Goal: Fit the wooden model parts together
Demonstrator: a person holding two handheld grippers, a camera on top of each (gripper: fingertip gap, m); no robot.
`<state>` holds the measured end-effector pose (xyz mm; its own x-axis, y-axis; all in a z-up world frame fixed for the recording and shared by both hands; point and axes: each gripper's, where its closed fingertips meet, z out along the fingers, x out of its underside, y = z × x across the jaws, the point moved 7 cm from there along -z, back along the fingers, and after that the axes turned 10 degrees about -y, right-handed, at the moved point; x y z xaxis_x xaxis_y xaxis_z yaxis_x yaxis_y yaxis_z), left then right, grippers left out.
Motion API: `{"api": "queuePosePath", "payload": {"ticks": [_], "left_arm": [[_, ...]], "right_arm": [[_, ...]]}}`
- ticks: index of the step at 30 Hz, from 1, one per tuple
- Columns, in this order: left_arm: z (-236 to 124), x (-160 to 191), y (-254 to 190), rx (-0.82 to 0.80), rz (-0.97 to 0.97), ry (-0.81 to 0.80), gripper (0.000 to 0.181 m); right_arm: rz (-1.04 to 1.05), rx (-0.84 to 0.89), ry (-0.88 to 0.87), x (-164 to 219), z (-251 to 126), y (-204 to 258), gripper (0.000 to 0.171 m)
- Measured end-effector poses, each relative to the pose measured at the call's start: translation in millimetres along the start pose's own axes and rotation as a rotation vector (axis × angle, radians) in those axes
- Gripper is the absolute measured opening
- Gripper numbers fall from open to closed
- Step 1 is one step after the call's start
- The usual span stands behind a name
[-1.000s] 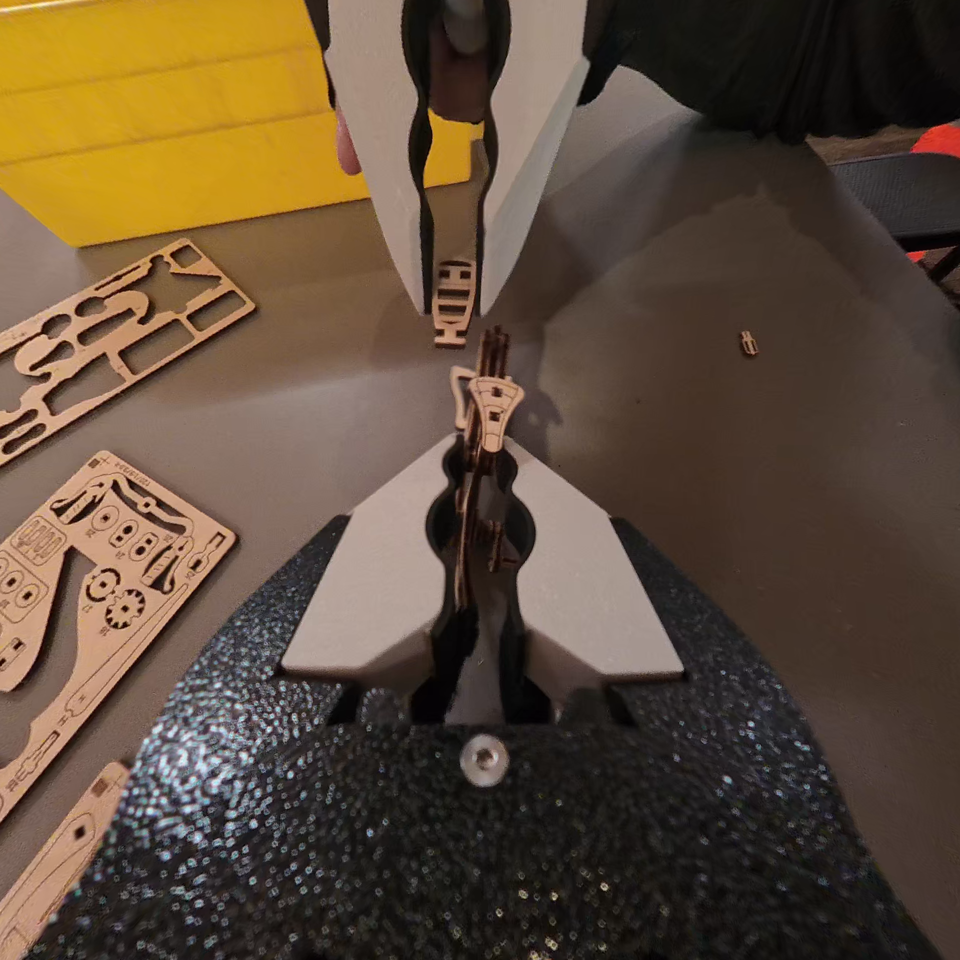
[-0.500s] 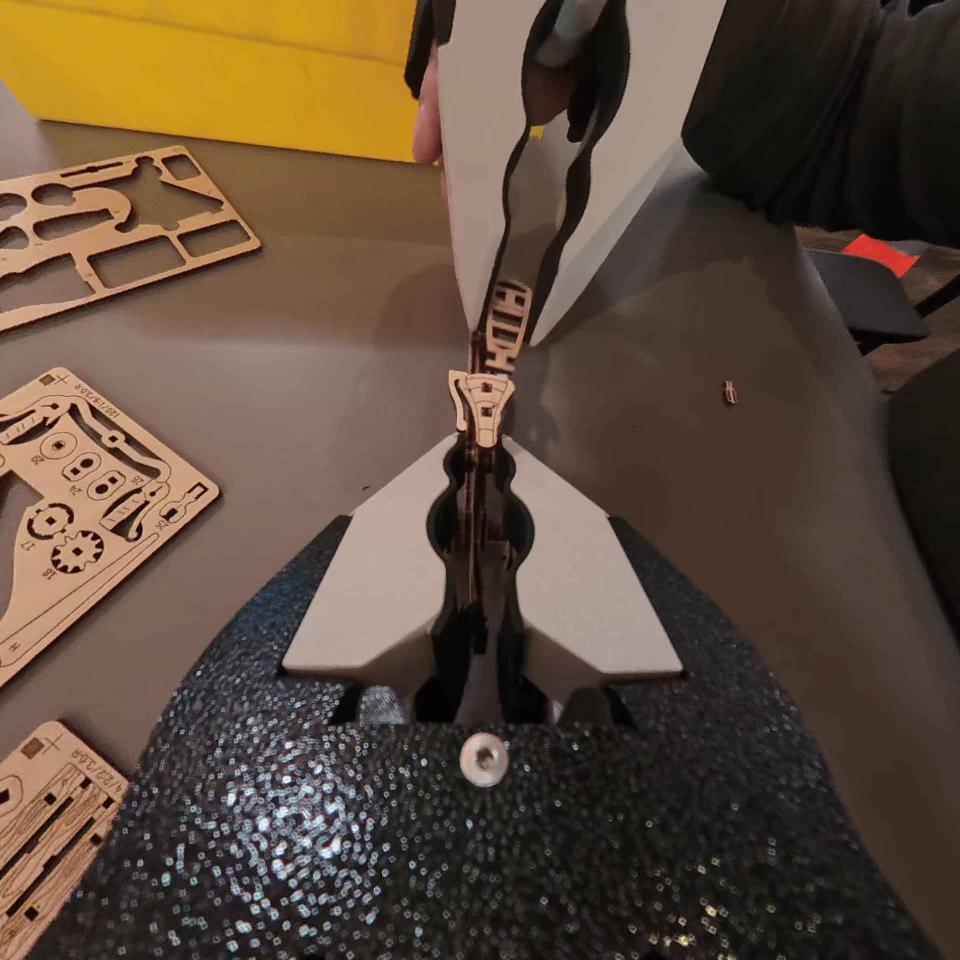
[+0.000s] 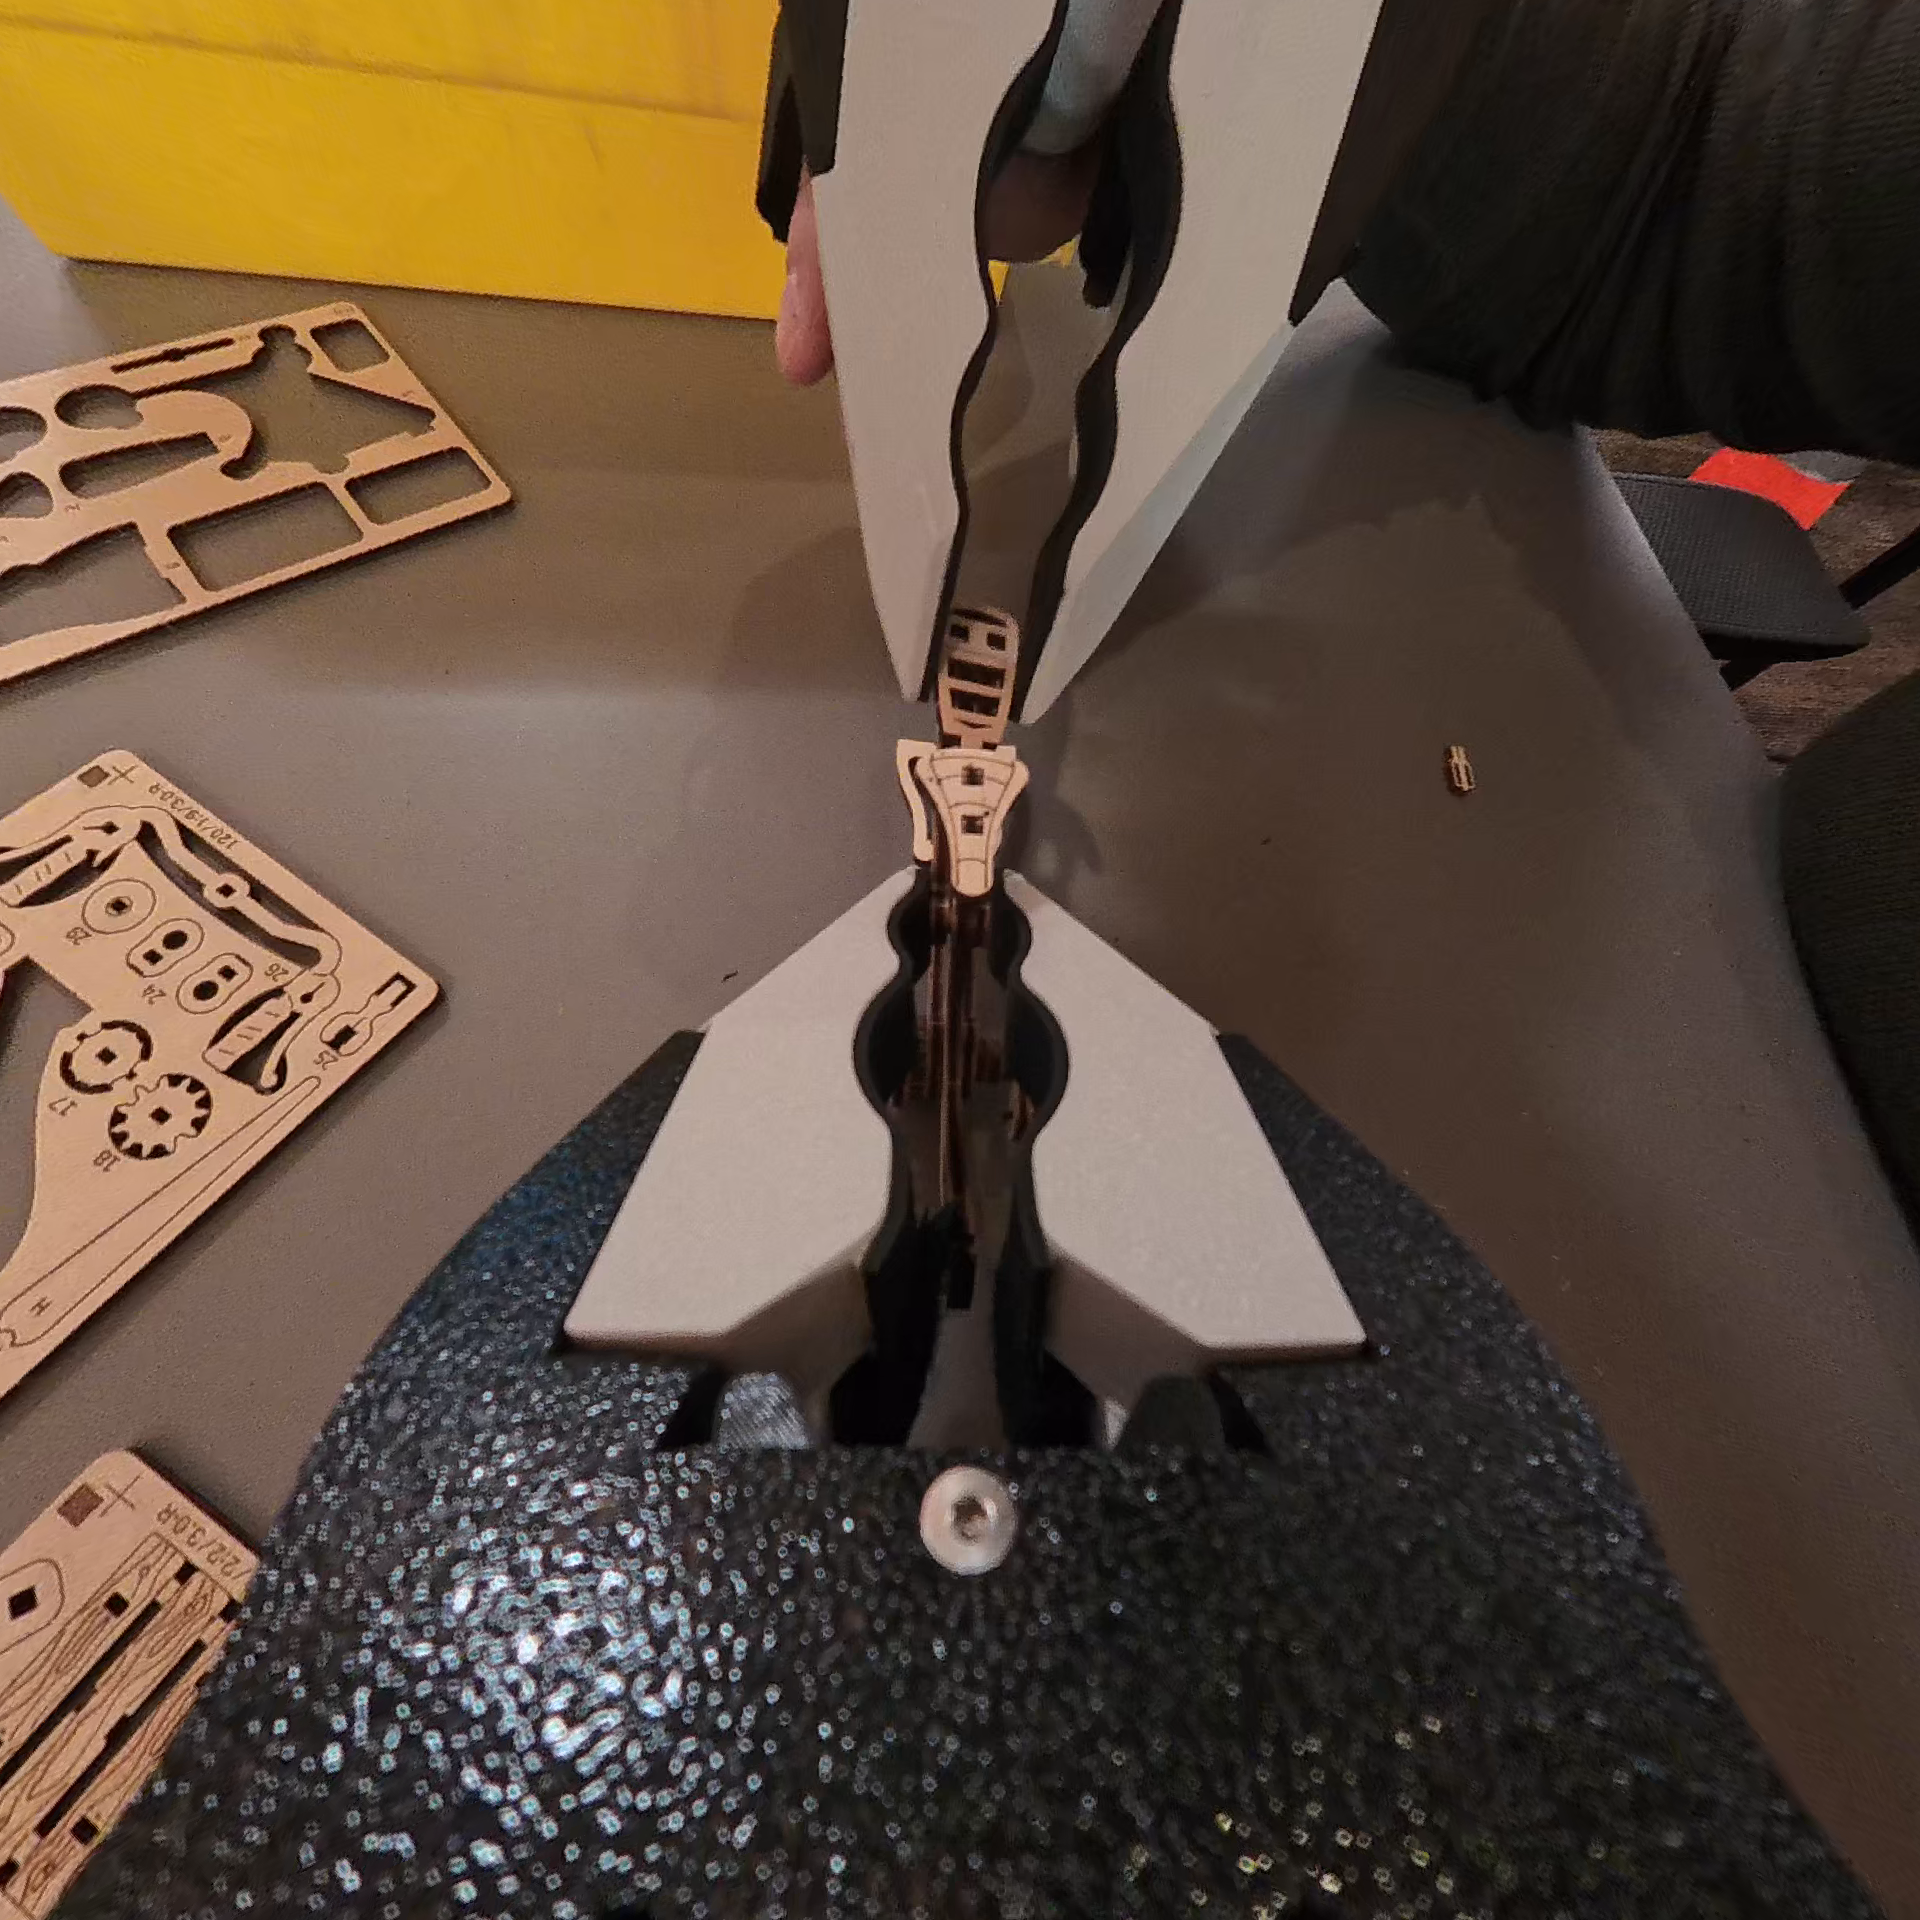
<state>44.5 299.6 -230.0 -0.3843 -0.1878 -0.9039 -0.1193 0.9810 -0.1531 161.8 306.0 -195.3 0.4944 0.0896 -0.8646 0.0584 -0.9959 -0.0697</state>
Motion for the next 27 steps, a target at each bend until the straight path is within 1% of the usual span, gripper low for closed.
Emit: {"api": "queuePosePath", "payload": {"ticks": [4,17,27], "left_arm": [[-0.1,0.0,-0.2,0.000,0.003,0.000,0.008],[0.1,0.0,-0.3,-0.002,0.007,-0.001,0.008],[-0.1,0.0,-0.2,-0.001,0.006,-0.002,0.008]], "right_arm": [[0.008,-0.006,-0.028,-1.9,-0.2,-0.4,0.012],[0.002,-0.011,-0.029,0.3,4.4,0.1,0.012],[-0.005,0.011,-0.032,1.5,3.5,-1.1,0.022]]}}
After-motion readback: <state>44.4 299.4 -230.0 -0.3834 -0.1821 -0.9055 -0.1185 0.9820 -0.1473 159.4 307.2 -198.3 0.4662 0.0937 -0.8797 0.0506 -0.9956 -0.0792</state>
